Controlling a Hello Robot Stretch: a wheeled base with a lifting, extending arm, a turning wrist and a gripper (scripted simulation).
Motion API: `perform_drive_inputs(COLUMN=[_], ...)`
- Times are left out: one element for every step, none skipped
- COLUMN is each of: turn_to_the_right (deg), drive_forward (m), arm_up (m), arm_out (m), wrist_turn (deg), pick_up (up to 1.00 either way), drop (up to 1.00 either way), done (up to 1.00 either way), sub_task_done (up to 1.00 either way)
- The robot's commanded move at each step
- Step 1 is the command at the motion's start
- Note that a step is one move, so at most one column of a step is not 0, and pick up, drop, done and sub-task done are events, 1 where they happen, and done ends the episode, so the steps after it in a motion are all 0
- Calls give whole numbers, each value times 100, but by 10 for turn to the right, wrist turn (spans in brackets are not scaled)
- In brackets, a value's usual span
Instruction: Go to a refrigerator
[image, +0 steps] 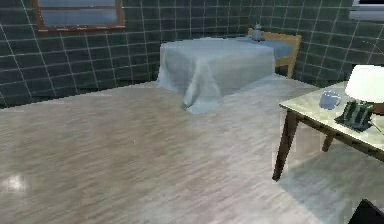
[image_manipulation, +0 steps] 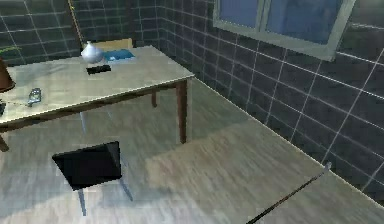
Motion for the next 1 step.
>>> perform_drive_inputs(turn_to_the_right=[0], drive_forward=[100], arm_up=[0], arm_out=[0], wrist_turn=[0], pick_up=[0], drop=[0], done=[0], sub_task_done=[0])
